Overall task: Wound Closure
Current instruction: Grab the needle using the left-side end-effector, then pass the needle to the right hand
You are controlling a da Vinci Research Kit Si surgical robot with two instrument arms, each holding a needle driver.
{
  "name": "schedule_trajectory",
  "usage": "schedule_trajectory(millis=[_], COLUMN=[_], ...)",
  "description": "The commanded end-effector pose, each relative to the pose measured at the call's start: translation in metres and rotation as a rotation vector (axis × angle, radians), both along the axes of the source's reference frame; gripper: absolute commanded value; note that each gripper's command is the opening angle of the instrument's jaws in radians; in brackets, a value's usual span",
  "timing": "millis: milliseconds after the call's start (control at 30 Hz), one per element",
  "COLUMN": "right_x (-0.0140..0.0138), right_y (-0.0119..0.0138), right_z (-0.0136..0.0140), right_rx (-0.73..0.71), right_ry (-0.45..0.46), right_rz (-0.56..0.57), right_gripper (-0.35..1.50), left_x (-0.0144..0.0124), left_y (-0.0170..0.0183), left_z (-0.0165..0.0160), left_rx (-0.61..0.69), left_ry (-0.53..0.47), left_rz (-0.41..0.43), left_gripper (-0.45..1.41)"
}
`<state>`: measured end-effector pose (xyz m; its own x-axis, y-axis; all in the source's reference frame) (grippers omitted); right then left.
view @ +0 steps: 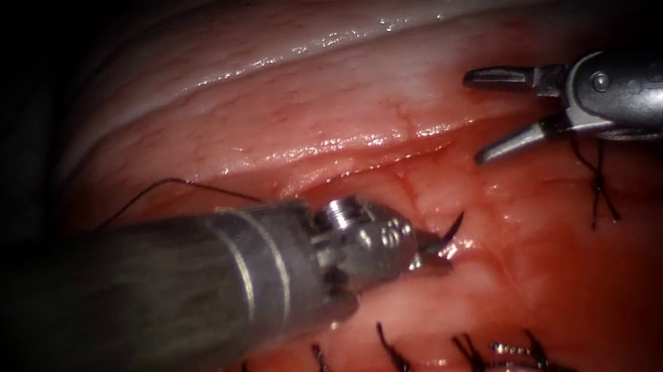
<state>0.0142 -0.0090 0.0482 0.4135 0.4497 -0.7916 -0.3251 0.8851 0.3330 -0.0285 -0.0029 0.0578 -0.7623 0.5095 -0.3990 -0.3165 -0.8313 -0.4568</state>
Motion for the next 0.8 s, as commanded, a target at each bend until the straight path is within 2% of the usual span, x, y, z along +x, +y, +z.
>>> schedule_trajectory(millis=[33,167,300,400,467,567,633,700,800], right_x=[0.0008,0.0008,0.0008,0.0009,0.0010,0.0011,0.0011,0.0012,0.0015], right_y=[0.0001,0.0001,0.0001,0.0003,0.0004,0.0005,0.0005,0.0005,0.0007], right_z=[0.0005,0.0005,0.0006,0.0008,0.0009,0.0011,0.0014,0.0016,0.0018], right_rx=[-0.001,-0.001,0.000,-0.006,0.000,0.061,0.111,0.172,0.250], right_ry=[0.003,0.002,0.000,0.007,0.014,0.035,0.071,0.089,0.129], right_rz=[0.000,0.000,-0.002,0.014,0.030,0.062,0.086,0.133,0.201], right_gripper=[0.82,0.82,0.78,0.75,0.75,0.68,0.56,0.31,0.30], left_x=[-0.0005,-0.0001,0.0007,0.0014,0.0021,0.0032,0.0039,0.0044,0.0050], left_y=[0.0002,0.0007,0.0015,0.0019,0.0022,0.0023,0.0022,0.0021,0.0019], left_z=[0.0003,-0.0006,-0.0024,-0.0037,-0.0046,-0.0057,-0.0063,-0.0066,-0.0068], left_rx=[0.001,0.000,-0.065,-0.134,-0.184,-0.253,-0.307,-0.348,-0.412], left_ry=[-0.004,-0.018,-0.086,-0.143,-0.202,-0.345,-0.438,-0.503,-0.601], left_rz=[-0.001,-0.004,-0.013,0.013,0.038,0.097,0.136,0.159,0.213], left_gripper=[-0.45,-0.45,-0.45,-0.45,-0.45,-0.45,-0.45,-0.45,-0.45])
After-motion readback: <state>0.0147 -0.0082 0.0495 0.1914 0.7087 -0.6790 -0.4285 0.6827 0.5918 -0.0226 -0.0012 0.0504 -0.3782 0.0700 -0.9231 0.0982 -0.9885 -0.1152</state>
